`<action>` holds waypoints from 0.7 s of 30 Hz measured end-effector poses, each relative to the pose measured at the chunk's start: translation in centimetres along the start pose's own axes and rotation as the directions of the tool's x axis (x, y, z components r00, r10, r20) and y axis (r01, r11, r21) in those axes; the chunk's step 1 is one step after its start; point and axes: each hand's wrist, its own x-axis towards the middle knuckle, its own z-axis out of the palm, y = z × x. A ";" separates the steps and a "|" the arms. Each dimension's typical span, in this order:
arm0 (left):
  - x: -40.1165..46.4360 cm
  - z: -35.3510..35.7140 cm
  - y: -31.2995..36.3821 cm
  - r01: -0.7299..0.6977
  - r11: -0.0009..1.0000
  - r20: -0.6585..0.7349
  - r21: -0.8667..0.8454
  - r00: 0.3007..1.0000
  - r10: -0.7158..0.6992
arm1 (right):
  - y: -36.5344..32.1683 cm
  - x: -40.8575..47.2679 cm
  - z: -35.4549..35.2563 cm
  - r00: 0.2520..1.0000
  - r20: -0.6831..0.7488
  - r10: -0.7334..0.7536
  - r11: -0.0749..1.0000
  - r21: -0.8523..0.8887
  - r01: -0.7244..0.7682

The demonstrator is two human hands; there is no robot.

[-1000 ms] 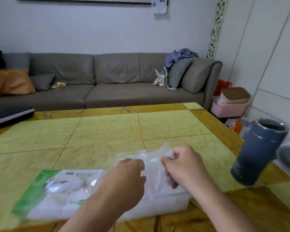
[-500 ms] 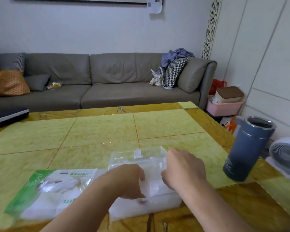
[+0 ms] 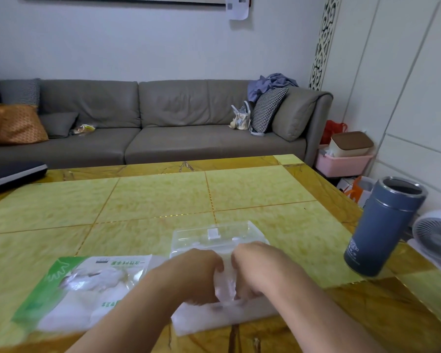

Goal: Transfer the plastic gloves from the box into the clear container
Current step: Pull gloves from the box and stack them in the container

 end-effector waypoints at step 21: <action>-2.5 -0.7 0.8 0.014 0.999 0.099 0.030 0.995 -0.017 | 0.8 0.9 1.6 0.999 0.049 0.013 0.989 0.146 -0.020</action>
